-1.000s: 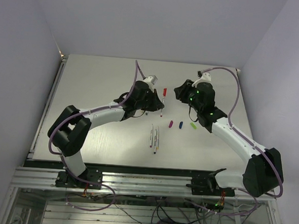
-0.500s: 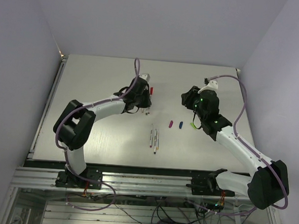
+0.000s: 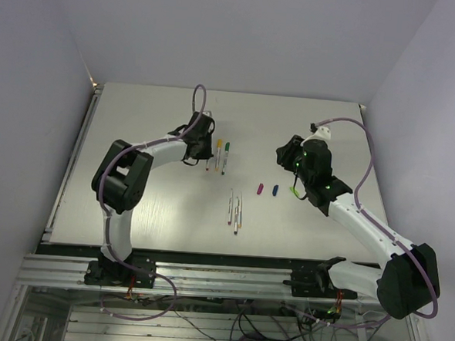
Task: Insert the pens into the pen caps
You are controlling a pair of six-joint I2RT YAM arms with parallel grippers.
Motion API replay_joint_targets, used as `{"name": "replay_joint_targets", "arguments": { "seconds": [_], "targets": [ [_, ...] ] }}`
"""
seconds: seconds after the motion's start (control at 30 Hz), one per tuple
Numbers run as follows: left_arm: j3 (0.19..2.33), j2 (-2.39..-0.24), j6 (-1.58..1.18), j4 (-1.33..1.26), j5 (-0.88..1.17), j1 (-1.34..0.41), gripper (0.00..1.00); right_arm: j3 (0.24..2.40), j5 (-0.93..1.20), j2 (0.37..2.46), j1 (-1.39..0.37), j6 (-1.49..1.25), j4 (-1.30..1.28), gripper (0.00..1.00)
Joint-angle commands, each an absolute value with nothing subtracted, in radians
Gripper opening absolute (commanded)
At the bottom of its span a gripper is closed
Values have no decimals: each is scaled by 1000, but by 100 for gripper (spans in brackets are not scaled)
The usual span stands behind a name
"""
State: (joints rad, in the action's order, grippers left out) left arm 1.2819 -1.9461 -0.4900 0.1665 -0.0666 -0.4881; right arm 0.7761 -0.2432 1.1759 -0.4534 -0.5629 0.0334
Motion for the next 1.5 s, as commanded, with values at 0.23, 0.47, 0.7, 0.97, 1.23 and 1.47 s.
{"name": "replay_joint_targets", "arguments": {
  "seconds": [0.23, 0.47, 0.7, 0.97, 1.23, 1.47],
  "targets": [
    [1390, -2058, -514, 175, -13, -477, 9, 760, -258, 1159, -451, -577, 34, 34],
    [1414, -2083, -551, 190, -4, -475, 23, 751, -258, 1158, -451, -578, 36, 33],
    [1402, -2065, -562, 202, -37, -475, 29, 743, -252, 1157, -451, -581, 44, 31],
    [1392, -2011, -571, 208, -69, -475, 36, 738, -241, 1155, -451, -583, 51, 31],
    [1370, -1915, -569, 223, -77, -477, 37, 735, -245, 1143, -452, -581, 51, 30],
    [1244, -1785, -538, 224, -56, -523, 35, 721, -291, 1139, -448, -596, 18, 30]
  ]
}}
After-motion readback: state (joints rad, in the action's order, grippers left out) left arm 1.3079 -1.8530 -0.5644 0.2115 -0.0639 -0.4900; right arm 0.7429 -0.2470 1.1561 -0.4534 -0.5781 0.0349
